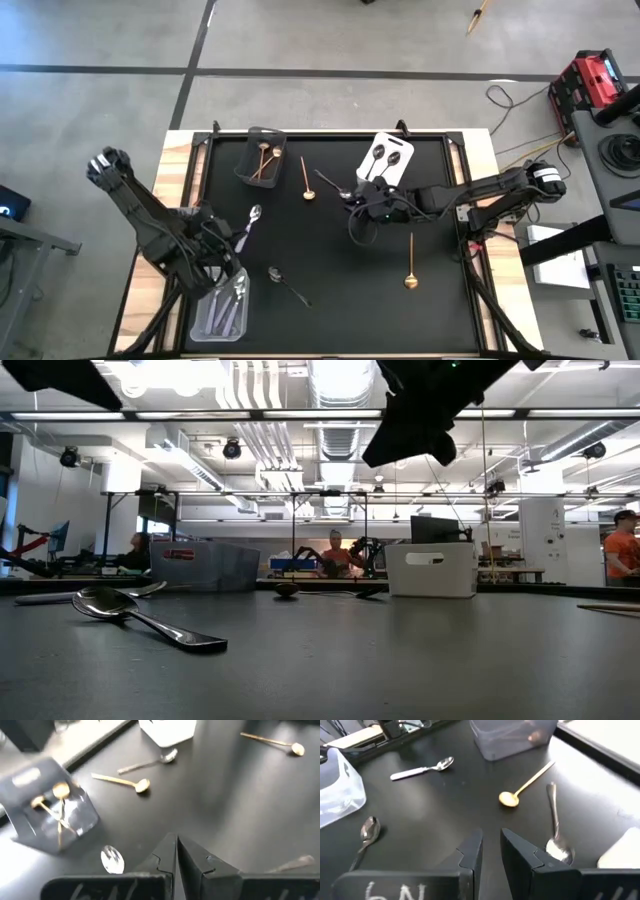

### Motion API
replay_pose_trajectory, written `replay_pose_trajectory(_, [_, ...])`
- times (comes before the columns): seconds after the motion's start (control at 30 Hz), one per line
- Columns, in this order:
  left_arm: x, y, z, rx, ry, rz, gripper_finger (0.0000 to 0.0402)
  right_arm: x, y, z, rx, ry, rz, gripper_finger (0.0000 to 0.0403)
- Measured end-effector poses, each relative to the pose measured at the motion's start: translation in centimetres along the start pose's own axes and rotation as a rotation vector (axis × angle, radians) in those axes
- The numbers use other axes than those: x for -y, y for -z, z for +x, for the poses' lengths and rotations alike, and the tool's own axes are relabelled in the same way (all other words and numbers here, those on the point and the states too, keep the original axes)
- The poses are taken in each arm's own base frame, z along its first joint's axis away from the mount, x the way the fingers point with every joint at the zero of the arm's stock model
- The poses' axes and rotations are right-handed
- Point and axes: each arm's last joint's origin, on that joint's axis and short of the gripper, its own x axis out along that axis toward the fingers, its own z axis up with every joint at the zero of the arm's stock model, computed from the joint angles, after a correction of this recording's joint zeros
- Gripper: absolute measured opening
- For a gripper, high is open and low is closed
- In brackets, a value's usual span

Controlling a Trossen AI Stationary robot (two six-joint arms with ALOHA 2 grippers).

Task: Sort silverware by color (type)
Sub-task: Put the gold spoon into the black bin

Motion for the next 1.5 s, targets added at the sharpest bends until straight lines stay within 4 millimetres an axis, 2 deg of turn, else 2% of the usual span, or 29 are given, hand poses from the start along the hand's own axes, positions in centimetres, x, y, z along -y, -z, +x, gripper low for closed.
replay_pose_trajectory(0.33, [-2.2,-2.3,-0.3,0.110,-0.029,0.181,0.0000,-1.6,1.3,-0.7,-0.105,-0.106,0.145,0.0060])
replay_pose_trajectory(0.6, [-3.5,-3.5,0.3,0.115,-0.094,0.243,0.0000,-2.8,2.8,-1.4,-0.183,-0.109,0.255,0.0060])
replay_pose_trajectory(0.83, [-3.9,-4.8,1.5,0.104,-0.143,0.334,0.0000,-3.3,5.6,-1.1,-0.421,-0.052,0.346,0.0060])
replay_pose_trajectory(0.97, [-3.7,-6.4,2.2,0.103,-0.040,0.417,0.0000,-3.3,6.9,-1.3,-0.531,0.008,0.370,0.0060])
replay_pose_trajectory(1.1, [-3.7,-8.5,2.8,0.166,0.136,0.459,0.0000,-3.2,7.3,-1.5,-0.560,0.048,0.402,0.0060])
replay_pose_trajectory(1.2, [-4.0,-9.4,3.7,0.219,0.275,0.471,0.0000,-3.1,7.4,-1.6,-0.597,0.051,0.443,0.0060])
replay_pose_trajectory(1.33, [-4.8,-9.1,5.4,0.299,0.414,0.445,0.0000,-3.0,8.0,-2.0,-0.687,0.082,0.500,0.0060])
replay_pose_trajectory(1.5, [-5.9,-7.3,7.8,0.372,0.536,0.394,0.0000,-3.3,9.2,-3.1,-0.800,0.141,0.528,0.0060])
